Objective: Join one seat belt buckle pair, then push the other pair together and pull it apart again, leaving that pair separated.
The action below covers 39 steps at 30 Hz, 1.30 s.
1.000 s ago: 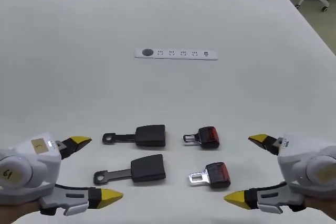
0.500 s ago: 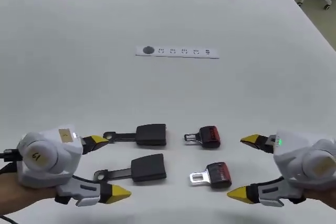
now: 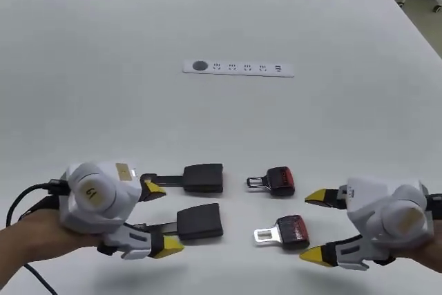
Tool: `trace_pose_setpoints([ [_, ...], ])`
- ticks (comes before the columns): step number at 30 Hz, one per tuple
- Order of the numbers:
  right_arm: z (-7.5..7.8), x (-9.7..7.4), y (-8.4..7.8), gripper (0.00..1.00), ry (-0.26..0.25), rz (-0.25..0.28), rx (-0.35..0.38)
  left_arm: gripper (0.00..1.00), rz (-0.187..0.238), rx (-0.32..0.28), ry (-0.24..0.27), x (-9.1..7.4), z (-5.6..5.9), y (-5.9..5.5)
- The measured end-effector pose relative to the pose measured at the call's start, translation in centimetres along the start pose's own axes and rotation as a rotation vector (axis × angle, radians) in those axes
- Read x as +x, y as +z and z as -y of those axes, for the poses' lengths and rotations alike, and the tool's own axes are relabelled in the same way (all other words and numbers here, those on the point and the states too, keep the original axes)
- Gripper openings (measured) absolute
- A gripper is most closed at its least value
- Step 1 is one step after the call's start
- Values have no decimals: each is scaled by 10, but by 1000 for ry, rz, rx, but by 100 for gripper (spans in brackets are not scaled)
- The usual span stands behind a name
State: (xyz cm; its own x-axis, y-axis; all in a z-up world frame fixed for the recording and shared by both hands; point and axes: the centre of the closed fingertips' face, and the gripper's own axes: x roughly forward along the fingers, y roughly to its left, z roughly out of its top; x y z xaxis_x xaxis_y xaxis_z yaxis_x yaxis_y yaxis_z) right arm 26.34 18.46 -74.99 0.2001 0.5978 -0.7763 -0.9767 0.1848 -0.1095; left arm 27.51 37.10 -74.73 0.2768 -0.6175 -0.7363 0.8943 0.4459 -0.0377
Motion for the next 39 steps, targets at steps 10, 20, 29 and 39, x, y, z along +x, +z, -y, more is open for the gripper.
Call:
trace_pose_setpoints([
  [10, -2, 11, -2, 41, 63, -42, -72, 51, -69, 48, -61, 19, 1, -1],
  [20, 0, 22, -10, 33, 116, -74, -105, 38, -145, 108, -93, 32, 3, 1],
  [29, 2, 24, -13, 32, 117, -85, -93, 33, -165, 130, -126, 35, 8, -3],
  [39, 1, 25, -9, 31, 122, -79, -77, 33, -178, 197, -155, 36, 9, -5],
])
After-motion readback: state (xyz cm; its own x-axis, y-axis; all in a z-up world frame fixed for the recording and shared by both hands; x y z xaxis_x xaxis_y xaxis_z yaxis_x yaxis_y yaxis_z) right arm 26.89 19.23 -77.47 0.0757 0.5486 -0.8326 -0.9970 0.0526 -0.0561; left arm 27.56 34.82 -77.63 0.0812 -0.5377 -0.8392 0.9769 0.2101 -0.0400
